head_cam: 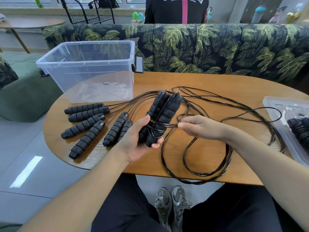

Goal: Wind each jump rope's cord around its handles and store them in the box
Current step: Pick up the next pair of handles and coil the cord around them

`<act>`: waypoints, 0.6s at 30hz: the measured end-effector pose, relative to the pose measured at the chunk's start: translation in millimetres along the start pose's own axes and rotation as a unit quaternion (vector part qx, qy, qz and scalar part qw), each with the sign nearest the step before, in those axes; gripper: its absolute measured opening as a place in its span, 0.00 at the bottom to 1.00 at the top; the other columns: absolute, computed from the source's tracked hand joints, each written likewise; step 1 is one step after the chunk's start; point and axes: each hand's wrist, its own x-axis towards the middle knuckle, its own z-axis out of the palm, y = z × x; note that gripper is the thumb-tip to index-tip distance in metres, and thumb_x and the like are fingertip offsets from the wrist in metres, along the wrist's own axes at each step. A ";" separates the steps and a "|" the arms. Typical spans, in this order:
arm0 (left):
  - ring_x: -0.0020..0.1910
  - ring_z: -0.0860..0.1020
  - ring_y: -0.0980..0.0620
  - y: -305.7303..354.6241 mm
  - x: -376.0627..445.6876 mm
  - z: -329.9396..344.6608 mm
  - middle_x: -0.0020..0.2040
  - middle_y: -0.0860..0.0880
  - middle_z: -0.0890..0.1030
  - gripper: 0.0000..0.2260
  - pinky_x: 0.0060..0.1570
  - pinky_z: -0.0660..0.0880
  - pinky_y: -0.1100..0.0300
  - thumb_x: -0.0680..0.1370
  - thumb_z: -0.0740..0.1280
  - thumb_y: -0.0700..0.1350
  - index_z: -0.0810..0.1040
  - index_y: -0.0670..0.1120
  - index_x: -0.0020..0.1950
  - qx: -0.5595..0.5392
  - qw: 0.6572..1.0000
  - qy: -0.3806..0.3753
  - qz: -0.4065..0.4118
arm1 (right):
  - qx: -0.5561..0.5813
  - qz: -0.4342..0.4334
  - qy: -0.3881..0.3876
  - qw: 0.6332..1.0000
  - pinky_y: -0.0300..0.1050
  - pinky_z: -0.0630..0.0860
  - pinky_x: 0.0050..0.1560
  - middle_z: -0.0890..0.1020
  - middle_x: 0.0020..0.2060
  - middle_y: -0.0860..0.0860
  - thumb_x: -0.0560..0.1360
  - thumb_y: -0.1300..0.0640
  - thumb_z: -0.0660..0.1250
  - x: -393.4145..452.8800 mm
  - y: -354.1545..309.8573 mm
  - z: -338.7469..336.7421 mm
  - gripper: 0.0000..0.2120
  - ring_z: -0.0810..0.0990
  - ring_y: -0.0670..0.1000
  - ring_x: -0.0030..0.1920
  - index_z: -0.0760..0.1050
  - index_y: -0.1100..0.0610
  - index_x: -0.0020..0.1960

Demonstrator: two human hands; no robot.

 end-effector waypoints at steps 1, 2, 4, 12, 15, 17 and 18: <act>0.35 0.78 0.49 5.8 0.7 0.5 0.43 0.44 0.81 0.21 0.29 0.73 0.62 0.70 0.77 0.59 0.85 0.46 0.55 0.003 1.000 -0.014 -0.005 | 0.027 -0.010 -0.012 1.000 0.45 0.70 0.40 0.71 0.33 0.50 0.76 0.32 0.62 -1.3 -1.0 -4.1 0.19 0.69 0.50 0.34 0.73 0.46 0.37; 0.35 0.79 0.48 11.9 0.7 0.4 0.43 0.44 0.82 0.21 0.30 0.74 0.61 0.69 0.78 0.59 0.85 0.46 0.55 0.006 0.999 -0.031 -0.012 | 0.048 -0.018 -0.027 0.998 0.47 0.70 0.41 0.72 0.35 0.53 0.77 0.35 0.63 -2.4 -2.8 -8.5 0.18 0.69 0.53 0.35 0.74 0.48 0.39; 0.40 0.82 0.44 23.9 0.4 -1.4 0.47 0.43 0.83 0.21 0.36 0.80 0.57 0.70 0.78 0.57 0.84 0.46 0.57 0.026 0.997 -0.067 -0.037 | 0.078 -0.025 -0.051 0.995 0.48 0.73 0.44 0.72 0.35 0.55 0.79 0.43 0.64 -4.4 -4.5 -14.7 0.14 0.70 0.53 0.36 0.77 0.50 0.42; 0.51 0.82 0.35 64.3 15.5 15.3 0.57 0.35 0.80 0.18 0.42 0.82 0.49 0.75 0.72 0.45 0.79 0.45 0.64 0.312 0.917 -0.185 -0.165 | -0.110 0.050 0.038 0.992 0.39 0.69 0.33 0.73 0.27 0.49 0.73 0.52 0.76 5.4 -23.7 -24.2 0.17 0.69 0.46 0.28 0.74 0.54 0.29; 0.52 0.84 0.34 71.2 19.5 25.2 0.60 0.38 0.80 0.14 0.39 0.84 0.50 0.76 0.74 0.46 0.80 0.48 0.61 0.455 0.858 -0.154 -0.180 | -0.170 0.070 0.047 0.982 0.38 0.63 0.29 0.71 0.27 0.49 0.70 0.44 0.77 10.7 -37.2 -21.0 0.20 0.65 0.45 0.27 0.74 0.56 0.32; 0.51 0.84 0.36 73.2 19.1 31.1 0.59 0.41 0.81 0.13 0.38 0.84 0.50 0.78 0.73 0.45 0.78 0.48 0.61 0.508 0.832 -0.132 -0.183 | -0.171 0.071 0.054 0.981 0.37 0.63 0.29 0.72 0.28 0.49 0.70 0.42 0.76 12.6 -44.4 -19.5 0.20 0.65 0.44 0.27 0.76 0.57 0.35; 0.50 0.85 0.38 73.7 17.9 34.5 0.58 0.43 0.82 0.12 0.38 0.84 0.50 0.79 0.72 0.45 0.77 0.48 0.61 0.526 0.822 -0.123 -0.178 | -0.167 0.071 0.064 0.981 0.35 0.63 0.28 0.72 0.28 0.49 0.71 0.42 0.76 13.3 -47.3 -19.8 0.19 0.65 0.43 0.26 0.77 0.57 0.36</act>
